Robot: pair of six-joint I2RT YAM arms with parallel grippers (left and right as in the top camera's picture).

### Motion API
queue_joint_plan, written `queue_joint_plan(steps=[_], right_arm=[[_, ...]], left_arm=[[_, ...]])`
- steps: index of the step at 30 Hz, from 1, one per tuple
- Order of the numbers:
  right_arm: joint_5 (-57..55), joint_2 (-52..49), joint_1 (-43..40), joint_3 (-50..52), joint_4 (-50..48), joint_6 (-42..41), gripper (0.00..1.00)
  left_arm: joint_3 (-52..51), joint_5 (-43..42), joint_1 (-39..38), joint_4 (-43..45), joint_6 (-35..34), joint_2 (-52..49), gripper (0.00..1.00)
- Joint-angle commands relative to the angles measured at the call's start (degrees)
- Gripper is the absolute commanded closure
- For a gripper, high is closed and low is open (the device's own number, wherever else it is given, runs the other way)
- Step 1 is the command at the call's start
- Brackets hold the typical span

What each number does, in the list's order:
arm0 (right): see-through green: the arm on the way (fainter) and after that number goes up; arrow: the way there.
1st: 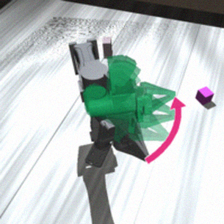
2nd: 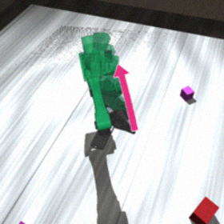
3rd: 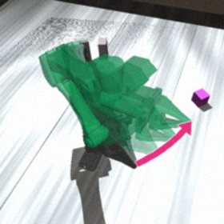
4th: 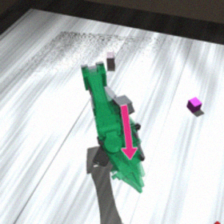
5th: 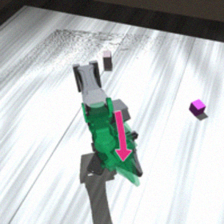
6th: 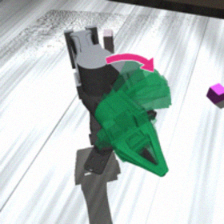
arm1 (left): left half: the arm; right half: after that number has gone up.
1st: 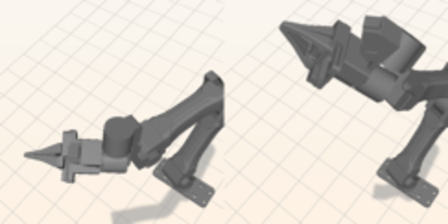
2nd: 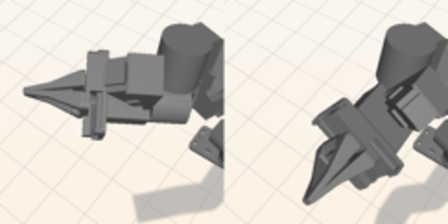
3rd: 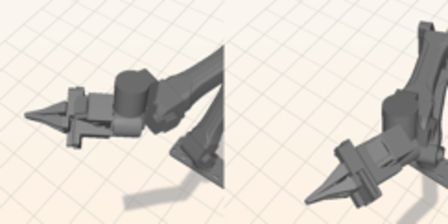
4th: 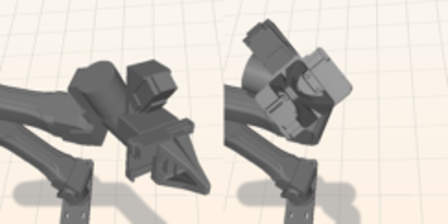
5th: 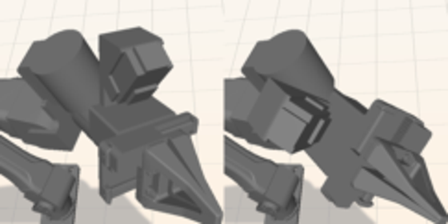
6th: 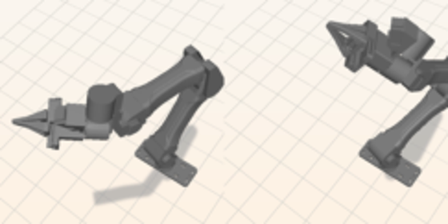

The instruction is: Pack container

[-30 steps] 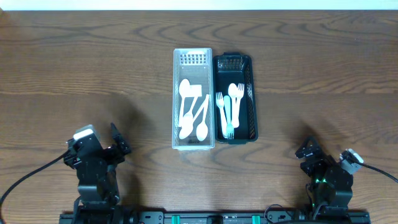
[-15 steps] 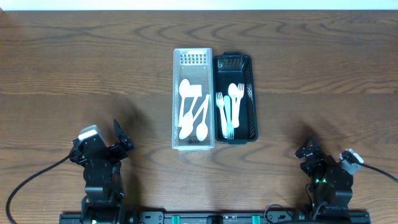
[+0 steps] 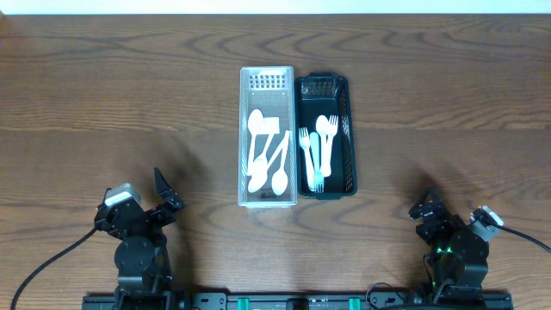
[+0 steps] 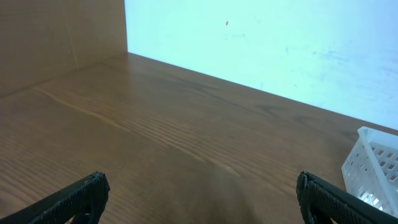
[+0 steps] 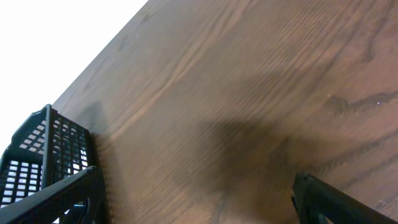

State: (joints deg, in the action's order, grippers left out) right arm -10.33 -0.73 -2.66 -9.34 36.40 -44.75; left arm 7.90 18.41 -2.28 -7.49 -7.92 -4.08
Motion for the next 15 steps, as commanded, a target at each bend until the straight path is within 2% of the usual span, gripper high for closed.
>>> queue_joint_plan(steps=[1,15], right_arm=[[-0.8,0.4,0.6,0.2,0.0,-0.6,0.01],[-0.8,0.4,0.6,0.2,0.0,-0.6,0.01]], left_arm=[[-1.5,0.5,0.3,0.0,-0.5,0.8,0.02],[-5.9,0.5,0.2,0.8,-0.5,3.9,0.02]])
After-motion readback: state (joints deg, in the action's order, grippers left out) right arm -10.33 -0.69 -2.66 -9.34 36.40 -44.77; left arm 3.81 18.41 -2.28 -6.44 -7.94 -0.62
